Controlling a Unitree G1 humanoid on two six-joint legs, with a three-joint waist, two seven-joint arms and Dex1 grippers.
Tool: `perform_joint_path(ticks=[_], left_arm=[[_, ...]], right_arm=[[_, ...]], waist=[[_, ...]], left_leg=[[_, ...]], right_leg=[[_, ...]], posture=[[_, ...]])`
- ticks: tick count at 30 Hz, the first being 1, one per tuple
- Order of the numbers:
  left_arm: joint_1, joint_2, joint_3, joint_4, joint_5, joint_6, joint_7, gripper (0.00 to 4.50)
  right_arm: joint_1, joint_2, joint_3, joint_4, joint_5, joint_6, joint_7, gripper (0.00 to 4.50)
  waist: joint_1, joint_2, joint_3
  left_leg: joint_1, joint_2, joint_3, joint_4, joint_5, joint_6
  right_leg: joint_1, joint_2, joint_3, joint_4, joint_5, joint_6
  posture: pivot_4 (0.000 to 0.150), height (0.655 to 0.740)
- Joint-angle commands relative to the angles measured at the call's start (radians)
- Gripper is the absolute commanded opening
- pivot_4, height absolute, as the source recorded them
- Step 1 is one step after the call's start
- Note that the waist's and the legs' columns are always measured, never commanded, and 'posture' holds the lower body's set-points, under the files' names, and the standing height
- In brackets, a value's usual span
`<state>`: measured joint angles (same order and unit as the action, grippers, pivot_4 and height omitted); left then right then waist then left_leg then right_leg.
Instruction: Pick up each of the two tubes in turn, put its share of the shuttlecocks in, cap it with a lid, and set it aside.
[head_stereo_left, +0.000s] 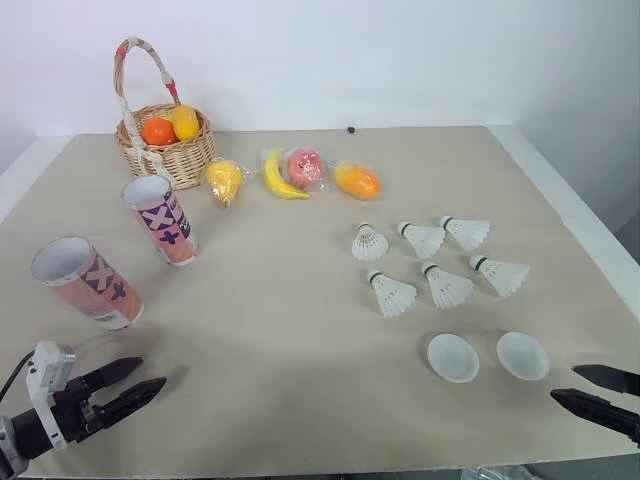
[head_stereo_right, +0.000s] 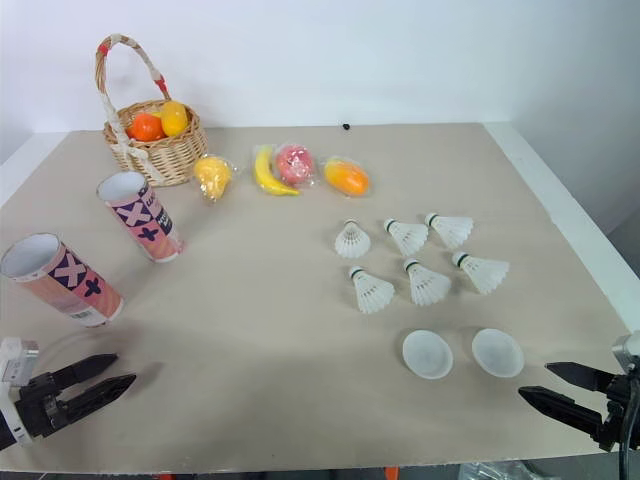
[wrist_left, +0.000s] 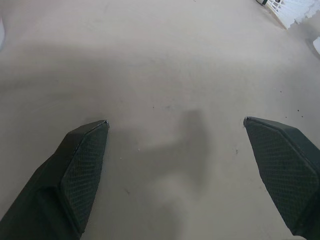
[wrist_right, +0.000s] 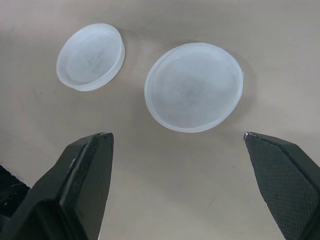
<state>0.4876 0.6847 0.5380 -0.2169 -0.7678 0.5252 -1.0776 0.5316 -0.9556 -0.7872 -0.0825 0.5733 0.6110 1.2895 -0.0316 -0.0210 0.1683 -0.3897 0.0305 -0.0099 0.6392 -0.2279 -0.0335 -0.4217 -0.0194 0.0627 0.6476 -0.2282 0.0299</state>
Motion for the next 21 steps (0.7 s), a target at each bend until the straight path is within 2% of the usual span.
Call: perform_joint_path(ticks=[1, 13, 21], left_arm=[[-0.025, 0.019, -0.012, -0.024, -0.016, 0.032, 0.009, 4.5], [-0.087, 0.024, -0.039, -0.064, -0.025, 0.081, 0.027, 4.5], [-0.079, 0.014, -0.042, -0.146, -0.058, 0.103, 0.049, 4.5]], right_arm=[[0.005, -0.004, -0.021, -0.013, 0.004, -0.001, 0.003, 4.46], [0.02, 0.016, -0.032, -0.068, 0.03, 0.012, -0.008, 4.46], [-0.029, 0.006, -0.017, -0.241, 0.113, 0.067, -0.024, 4.46]], waist=[[0.0, 0.0, 0.0], [0.006, -0.004, 0.002], [0.007, -0.006, 0.003]], left_leg=[[0.0, 0.0, 0.0, 0.0, 0.0, 0.0], [0.0, 0.0, 0.001, 0.0, -0.002, 0.0], [0.0, 0.0, 0.001, 0.0, -0.002, 0.0]], right_leg=[[0.0, 0.0, 0.0, 0.0, 0.0, 0.0], [0.0, 0.0, 0.001, 0.0, 0.0, 0.001], [0.0, 0.001, 0.002, 0.0, 0.0, 0.001]], posture=[[0.15, 0.7298], [0.15, 0.7298], [0.15, 0.7298]])
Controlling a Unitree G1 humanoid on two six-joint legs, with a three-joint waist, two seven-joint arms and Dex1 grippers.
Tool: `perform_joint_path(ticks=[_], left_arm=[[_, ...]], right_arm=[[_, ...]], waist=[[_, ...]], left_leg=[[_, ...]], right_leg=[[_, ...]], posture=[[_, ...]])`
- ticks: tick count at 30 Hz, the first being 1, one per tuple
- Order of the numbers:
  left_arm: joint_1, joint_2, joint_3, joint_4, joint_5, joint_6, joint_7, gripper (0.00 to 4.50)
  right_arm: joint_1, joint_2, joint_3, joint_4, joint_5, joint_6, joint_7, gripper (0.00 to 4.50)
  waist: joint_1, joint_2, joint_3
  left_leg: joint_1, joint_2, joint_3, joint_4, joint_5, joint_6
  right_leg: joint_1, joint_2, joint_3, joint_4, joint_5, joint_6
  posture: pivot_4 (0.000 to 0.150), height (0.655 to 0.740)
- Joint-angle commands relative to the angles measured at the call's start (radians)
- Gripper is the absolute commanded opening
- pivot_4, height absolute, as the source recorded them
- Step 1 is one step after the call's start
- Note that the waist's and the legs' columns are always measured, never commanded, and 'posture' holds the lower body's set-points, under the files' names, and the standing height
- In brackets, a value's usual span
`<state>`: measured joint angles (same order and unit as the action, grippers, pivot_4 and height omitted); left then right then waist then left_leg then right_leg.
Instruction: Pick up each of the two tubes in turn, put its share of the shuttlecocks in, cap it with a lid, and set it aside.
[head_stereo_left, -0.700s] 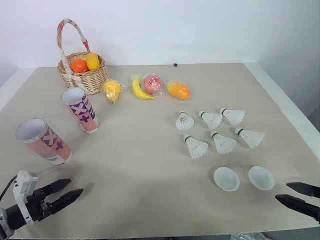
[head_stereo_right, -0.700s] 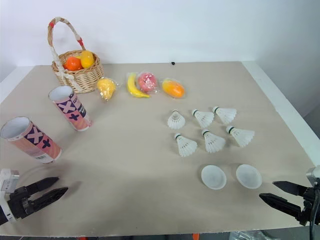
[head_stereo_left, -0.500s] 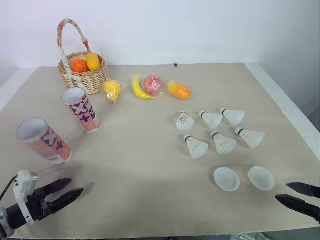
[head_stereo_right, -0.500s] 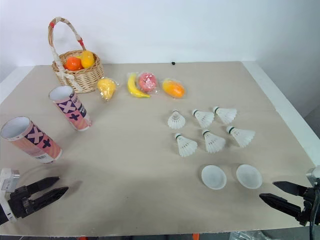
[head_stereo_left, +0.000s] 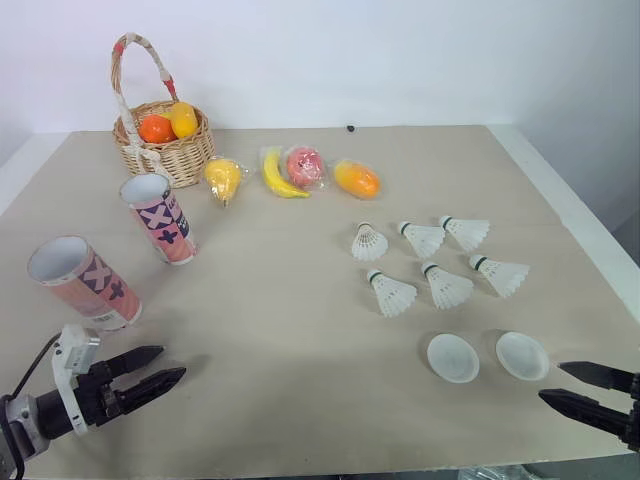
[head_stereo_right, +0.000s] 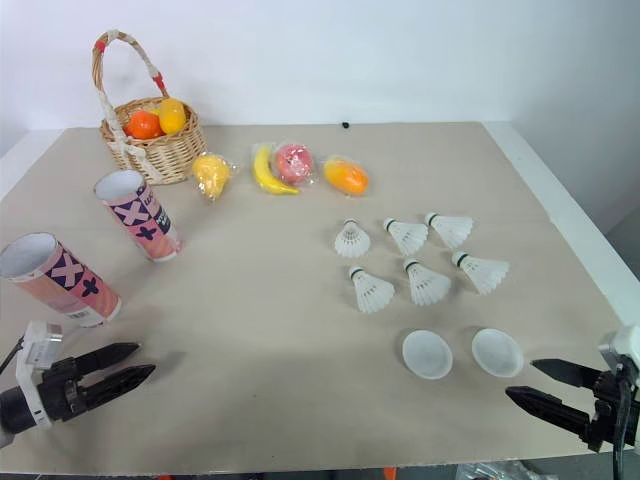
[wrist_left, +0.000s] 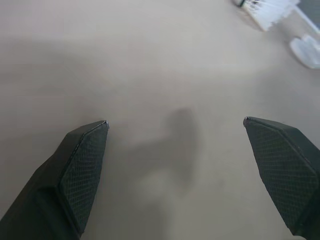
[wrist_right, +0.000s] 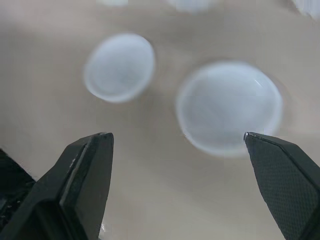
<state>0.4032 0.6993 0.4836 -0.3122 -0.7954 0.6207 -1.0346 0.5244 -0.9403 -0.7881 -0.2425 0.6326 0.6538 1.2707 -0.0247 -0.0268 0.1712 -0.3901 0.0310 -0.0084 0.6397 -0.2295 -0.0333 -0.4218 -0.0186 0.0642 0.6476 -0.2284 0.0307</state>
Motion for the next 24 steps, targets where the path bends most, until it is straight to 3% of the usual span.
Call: perform_joint_path(ticks=[1, 6, 12, 17, 24], left_arm=[[0.007, -0.002, 0.014, -0.063, -0.035, 0.009, 0.009, 4.5], [0.014, -0.037, 0.011, -0.147, -0.06, 0.015, 0.065, 4.5], [0.053, -0.099, 0.017, -0.26, -0.087, -0.003, 0.154, 4.5], [0.115, -0.149, 0.048, -0.35, -0.108, -0.024, 0.227, 4.5], [0.26, -0.297, 0.159, -0.445, -0.197, -0.112, 0.338, 4.5]], right_arm=[[-0.03, -0.012, -0.014, -0.111, 0.071, 0.035, -0.006, 4.46], [-0.19, -0.03, 0.111, -0.294, 0.22, 0.112, -0.069, 4.46], [-0.521, 0.02, 0.355, -0.36, 0.378, 0.167, -0.207, 4.46], [-0.779, 0.136, 0.631, -0.326, 0.258, 0.144, -0.337, 4.46], [-0.956, 0.31, 0.903, -0.19, 0.027, 0.009, -0.377, 4.46]], waist=[[0.0, 0.0, 0.0], [-0.003, -0.003, 0.001], [-0.004, -0.008, 0.005], [-0.005, -0.011, 0.005], [-0.001, -0.012, 0.004]], left_leg=[[0.0, 0.0, 0.0, 0.0, 0.0, 0.0], [0.0, 0.0, 0.0, 0.0, 0.0, 0.0], [-0.001, 0.0, 0.0, 0.001, 0.0, 0.0], [-0.002, 0.001, -0.001, 0.001, 0.0, 0.0], [-0.003, 0.0, -0.001, 0.002, 0.0, 0.0]], right_leg=[[0.0, 0.0, 0.0, 0.0, 0.0, 0.0], [0.0, 0.0, 0.0, 0.0, 0.0, 0.0], [0.001, 0.001, 0.002, 0.0, 0.001, 0.002], [0.0, 0.002, 0.002, 0.0, 0.001, 0.002], [-0.001, 0.002, 0.003, 0.0, 0.001, 0.003]], posture=[[0.15, 0.7298], [0.15, 0.7298], [0.15, 0.7298], [0.15, 0.7298], [0.15, 0.7298]])
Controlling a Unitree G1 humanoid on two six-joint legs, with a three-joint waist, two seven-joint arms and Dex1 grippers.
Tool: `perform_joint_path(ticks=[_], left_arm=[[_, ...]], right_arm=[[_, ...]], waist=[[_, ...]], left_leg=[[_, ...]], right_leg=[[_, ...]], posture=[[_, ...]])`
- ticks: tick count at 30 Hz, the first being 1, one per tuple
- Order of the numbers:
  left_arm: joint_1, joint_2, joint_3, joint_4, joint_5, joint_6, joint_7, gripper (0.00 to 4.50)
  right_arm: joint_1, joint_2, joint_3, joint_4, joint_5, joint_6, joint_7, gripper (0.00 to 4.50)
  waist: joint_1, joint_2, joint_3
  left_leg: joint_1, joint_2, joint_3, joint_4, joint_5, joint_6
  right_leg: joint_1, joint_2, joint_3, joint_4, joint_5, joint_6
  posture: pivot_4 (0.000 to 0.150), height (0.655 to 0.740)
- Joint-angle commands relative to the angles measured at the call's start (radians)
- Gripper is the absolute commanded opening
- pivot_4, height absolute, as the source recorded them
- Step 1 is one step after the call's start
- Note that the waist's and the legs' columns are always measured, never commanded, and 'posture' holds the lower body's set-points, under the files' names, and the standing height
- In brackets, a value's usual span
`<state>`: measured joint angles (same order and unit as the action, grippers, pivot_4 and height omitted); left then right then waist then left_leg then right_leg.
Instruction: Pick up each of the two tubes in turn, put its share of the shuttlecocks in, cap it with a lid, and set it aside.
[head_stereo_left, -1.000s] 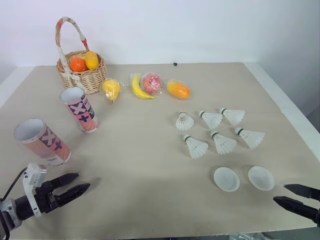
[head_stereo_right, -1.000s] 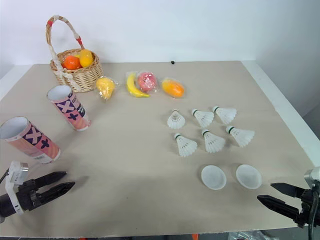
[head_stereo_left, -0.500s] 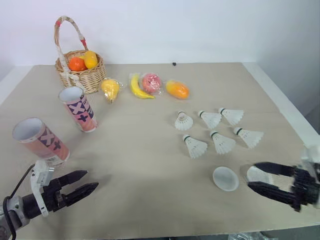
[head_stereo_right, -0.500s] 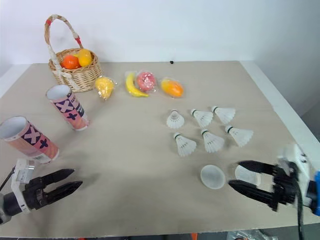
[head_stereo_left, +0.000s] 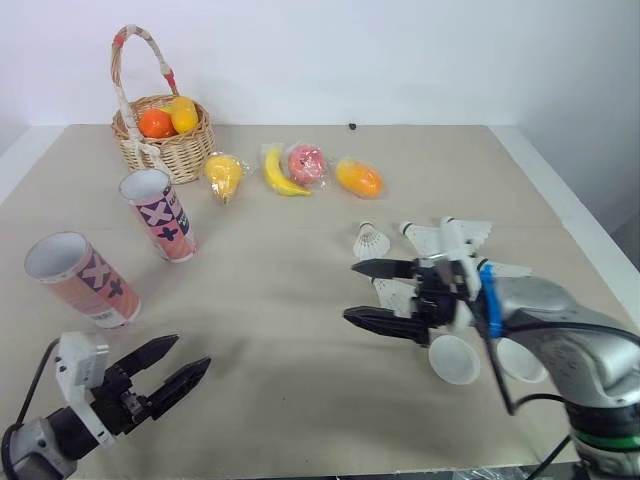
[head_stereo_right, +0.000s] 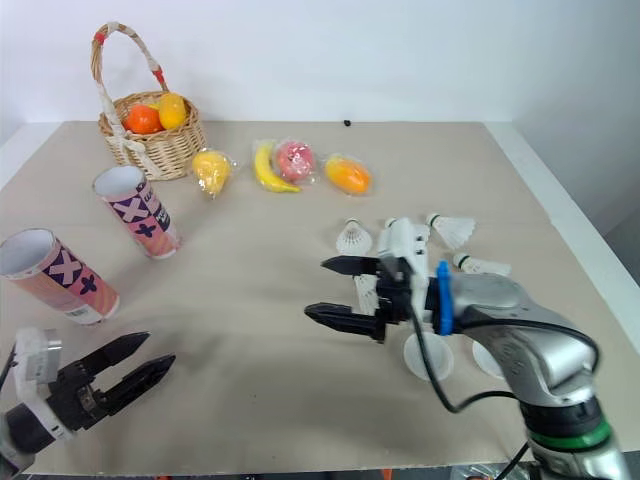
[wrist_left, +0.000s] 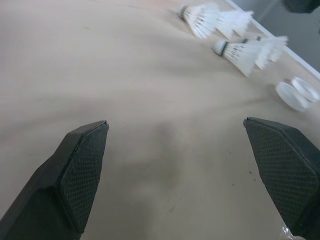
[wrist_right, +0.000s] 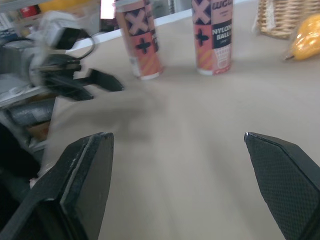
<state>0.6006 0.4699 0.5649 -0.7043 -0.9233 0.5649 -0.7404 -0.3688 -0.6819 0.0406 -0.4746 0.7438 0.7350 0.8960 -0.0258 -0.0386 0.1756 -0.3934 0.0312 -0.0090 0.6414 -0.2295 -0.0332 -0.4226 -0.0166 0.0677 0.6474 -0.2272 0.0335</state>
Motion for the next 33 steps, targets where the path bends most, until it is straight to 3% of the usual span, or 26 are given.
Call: perform_joint_path(ticks=[1, 4, 11, 21, 33], left_arm=[[0.09, -0.113, 0.105, -0.055, -0.093, -0.091, 0.051, 4.5], [0.12, -0.214, 0.162, -0.022, -0.034, -0.215, 0.074, 4.5], [0.117, -0.318, 0.172, 0.15, 0.181, -0.457, 0.091, 4.5], [-0.16, -0.183, 0.109, 0.38, 0.347, -0.473, 0.242, 4.5], [-0.35, -0.062, 0.07, 0.673, 0.401, -0.536, 0.179, 4.5]], right_arm=[[-0.087, 0.081, 0.114, 0.074, -0.125, -0.102, -0.006, 4.46], [-0.138, 0.156, 0.183, 0.136, -0.191, -0.156, -0.013, 4.46], [-0.181, 0.28, 0.253, 0.223, -0.266, -0.238, -0.002, 4.46], [-0.139, 0.332, 0.269, 0.19, -0.312, -0.264, -0.027, 4.46], [-0.077, 0.328, 0.231, 0.084, -0.301, -0.214, -0.096, 4.46]], waist=[[0.0, 0.0, 0.0], [-0.017, -0.002, -0.001], [-0.021, -0.004, -0.002], [-0.021, -0.006, -0.004], [-0.021, -0.007, -0.004]], left_leg=[[0.0, 0.0, 0.0, 0.0, 0.0, 0.0], [0.001, 0.002, 0.003, 0.001, 0.0, 0.001], [0.001, 0.004, 0.002, 0.002, 0.0, 0.001], [0.0, 0.008, 0.002, 0.006, 0.0, 0.0], [0.001, 0.017, 0.002, 0.005, -0.001, -0.001]], right_leg=[[0.0, 0.0, 0.0, 0.0, 0.0, 0.0], [0.0, 0.0, 0.001, 0.0, 0.001, -0.001], [0.0, 0.004, 0.001, 0.001, 0.003, -0.003], [-0.001, 0.008, 0.001, 0.002, 0.005, -0.004], [-0.003, 0.018, 0.001, 0.003, 0.006, -0.01]], posture=[[0.15, 0.7298], [0.15, 0.7298], [0.15, 0.7298], [0.15, 0.7298], [0.15, 0.7298]])
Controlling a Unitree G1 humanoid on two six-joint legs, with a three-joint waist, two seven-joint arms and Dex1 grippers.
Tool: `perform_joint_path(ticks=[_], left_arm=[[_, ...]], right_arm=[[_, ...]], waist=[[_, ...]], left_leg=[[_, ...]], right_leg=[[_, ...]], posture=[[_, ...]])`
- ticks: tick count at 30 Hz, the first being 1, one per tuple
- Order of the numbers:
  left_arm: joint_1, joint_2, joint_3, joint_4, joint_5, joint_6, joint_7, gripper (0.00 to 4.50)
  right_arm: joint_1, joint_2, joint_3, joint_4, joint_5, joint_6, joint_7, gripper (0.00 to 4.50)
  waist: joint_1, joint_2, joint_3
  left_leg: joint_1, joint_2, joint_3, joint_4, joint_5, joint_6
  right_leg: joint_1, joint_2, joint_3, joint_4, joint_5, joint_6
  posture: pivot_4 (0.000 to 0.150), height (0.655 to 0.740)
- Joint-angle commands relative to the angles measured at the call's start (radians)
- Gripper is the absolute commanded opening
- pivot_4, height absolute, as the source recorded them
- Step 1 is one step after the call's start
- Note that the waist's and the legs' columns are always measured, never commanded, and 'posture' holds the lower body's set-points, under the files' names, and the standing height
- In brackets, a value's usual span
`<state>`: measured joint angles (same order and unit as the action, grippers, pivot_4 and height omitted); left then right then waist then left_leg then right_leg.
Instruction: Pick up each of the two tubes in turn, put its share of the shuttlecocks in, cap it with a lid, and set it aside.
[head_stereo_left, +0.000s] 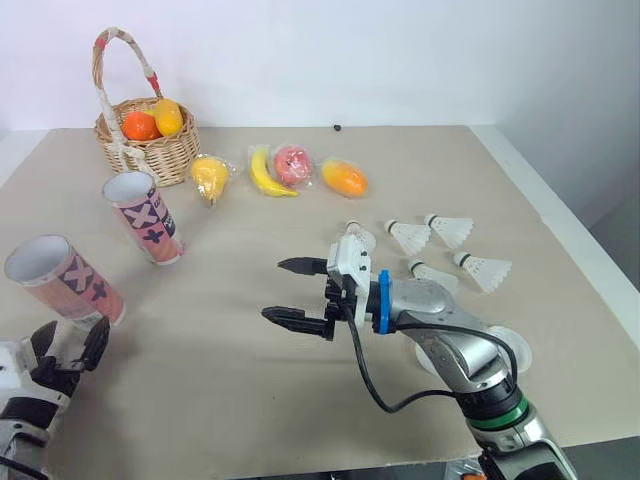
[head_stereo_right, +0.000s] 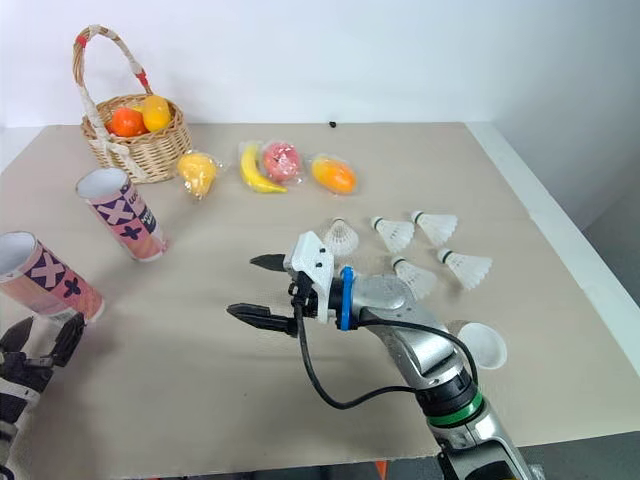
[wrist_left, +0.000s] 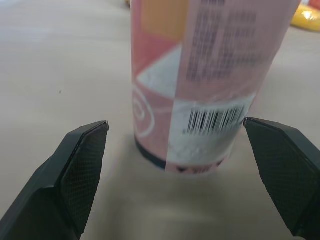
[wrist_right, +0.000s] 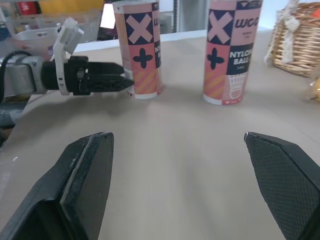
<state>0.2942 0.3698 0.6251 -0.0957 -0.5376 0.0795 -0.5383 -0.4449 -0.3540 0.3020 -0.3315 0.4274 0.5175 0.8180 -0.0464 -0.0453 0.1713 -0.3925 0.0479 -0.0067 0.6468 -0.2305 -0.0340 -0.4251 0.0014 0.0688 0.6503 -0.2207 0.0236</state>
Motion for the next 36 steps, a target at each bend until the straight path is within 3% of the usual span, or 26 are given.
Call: perform_joint_path(ticks=[1, 10, 36], left_arm=[[-0.069, 0.051, 0.009, 0.101, 0.021, -0.059, -0.027, 4.5], [-0.265, 0.146, -0.033, 0.324, 0.053, -0.105, -0.079, 4.5], [-0.373, 0.183, -0.084, 0.33, 0.084, -0.085, -0.057, 4.5]], right_arm=[[0.002, 0.0, -0.032, -0.066, 0.016, 0.007, -0.023, 4.46], [0.031, -0.002, -0.038, -0.112, 0.019, 0.031, -0.058, 4.46], [0.049, 0.008, -0.031, -0.129, 0.017, 0.045, -0.078, 4.46]], waist=[[0.0, 0.0, 0.0], [0.001, -0.001, -0.001], [0.001, -0.001, -0.001]], left_leg=[[0.0, 0.0, 0.0, 0.0, 0.0, 0.0], [0.0, 0.001, 0.0, 0.0, 0.0, 0.0], [0.0, 0.001, 0.0, -0.001, 0.0, 0.0]], right_leg=[[0.0, 0.0, 0.0, 0.0, 0.0, 0.0], [0.0, 0.001, 0.0, 0.0, 0.001, 0.0], [-0.001, 0.001, 0.0, 0.0, 0.003, 0.003]], posture=[[0.15, 0.7298], [0.15, 0.7298], [0.15, 0.7298]])
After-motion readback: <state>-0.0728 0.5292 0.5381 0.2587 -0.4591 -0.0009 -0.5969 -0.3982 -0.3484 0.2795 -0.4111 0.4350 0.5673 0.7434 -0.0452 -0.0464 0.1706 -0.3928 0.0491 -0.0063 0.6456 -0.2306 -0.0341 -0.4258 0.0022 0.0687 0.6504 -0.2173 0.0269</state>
